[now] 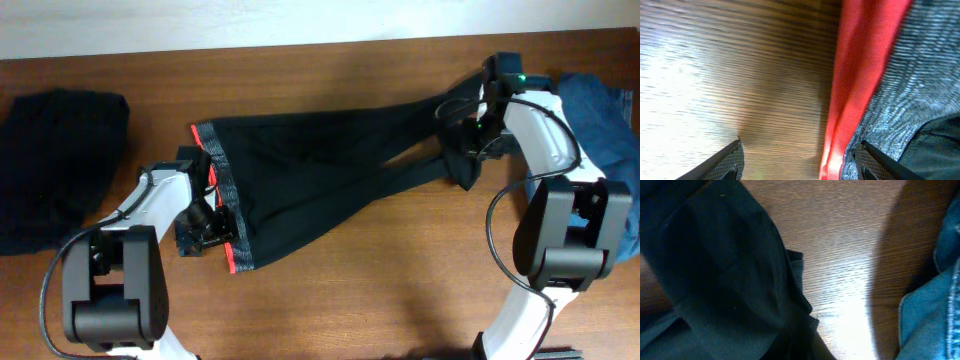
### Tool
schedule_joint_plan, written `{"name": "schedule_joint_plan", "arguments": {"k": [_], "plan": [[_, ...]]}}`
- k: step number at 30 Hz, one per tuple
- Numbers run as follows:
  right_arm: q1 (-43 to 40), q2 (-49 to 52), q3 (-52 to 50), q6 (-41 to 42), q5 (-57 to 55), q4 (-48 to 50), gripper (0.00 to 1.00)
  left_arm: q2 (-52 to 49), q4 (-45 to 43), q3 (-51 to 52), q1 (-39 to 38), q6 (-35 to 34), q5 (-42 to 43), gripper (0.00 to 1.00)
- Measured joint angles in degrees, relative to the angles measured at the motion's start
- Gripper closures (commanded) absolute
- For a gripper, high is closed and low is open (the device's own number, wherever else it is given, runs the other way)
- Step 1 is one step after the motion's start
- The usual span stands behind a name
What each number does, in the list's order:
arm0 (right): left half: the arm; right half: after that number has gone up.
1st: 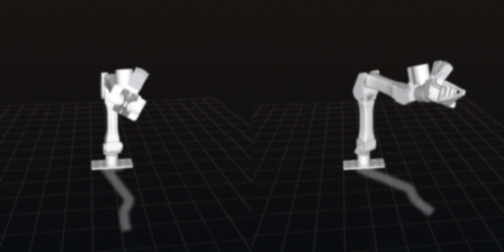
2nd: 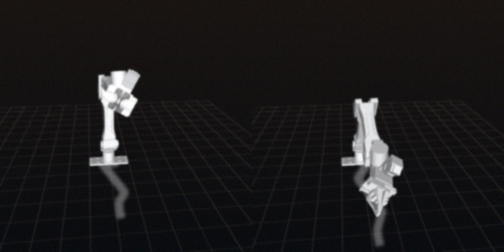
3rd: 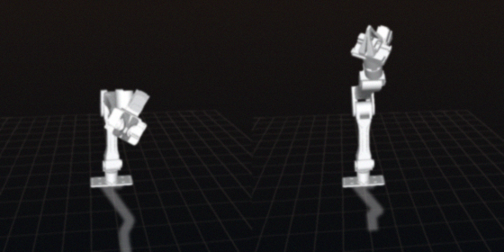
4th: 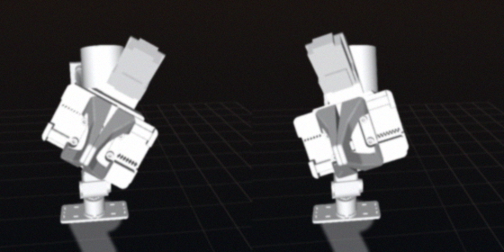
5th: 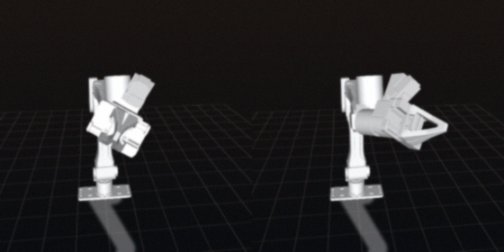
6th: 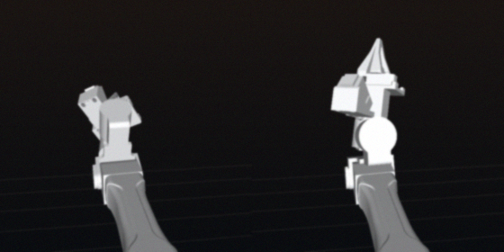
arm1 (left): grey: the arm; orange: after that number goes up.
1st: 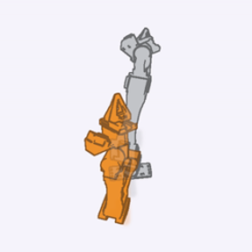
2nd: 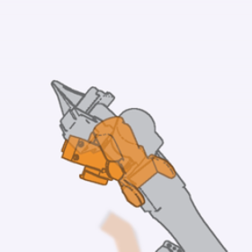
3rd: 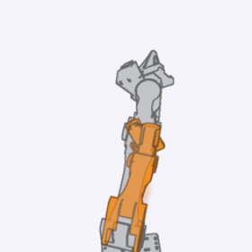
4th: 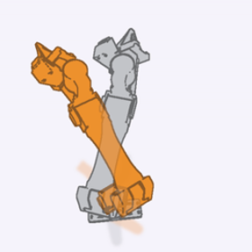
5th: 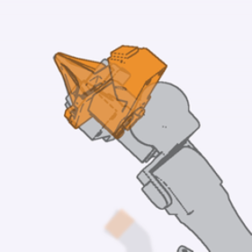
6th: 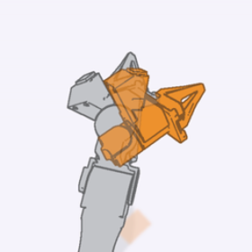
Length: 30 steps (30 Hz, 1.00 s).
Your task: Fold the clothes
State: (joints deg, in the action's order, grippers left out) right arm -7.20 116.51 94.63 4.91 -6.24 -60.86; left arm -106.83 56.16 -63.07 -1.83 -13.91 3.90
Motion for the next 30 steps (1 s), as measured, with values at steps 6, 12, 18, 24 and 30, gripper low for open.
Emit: {"name": "schedule_joint_plan", "arguments": {"k": [6, 12, 18, 24, 30], "plan": [[-1.4, 0.0, 0.0, -0.24, 0.02, 0.0, 0.89, 0.0, -0.04, 0.02, 2.25, 0.0, 0.81, 0.31], [-1.4, 0.0, 0.0, -0.28, -0.42, 0.02, 0.88, 0.02, -0.68, 0.09, 2.75, 0.35, 3.69, 0.28], [-1.4, 0.0, 0.0, -0.39, -0.37, 0.02, 0.87, 0.35, -1.6, 0.09, 2.93, 0.94, 7.89, 0.17], [-1.4, 0.0, 0.0, -0.39, 0.5, 0.02, 0.86, 1.6, -5.57, 1.29, 2.93, 0.92, 12.61, 0.13], [-1.4, 0.0, 0.0, -0.37, 0.92, 0.02, 0.85, 4.52, -13.88, 5.53, 3.1, 1.07, 17.11, 0.14]]}}
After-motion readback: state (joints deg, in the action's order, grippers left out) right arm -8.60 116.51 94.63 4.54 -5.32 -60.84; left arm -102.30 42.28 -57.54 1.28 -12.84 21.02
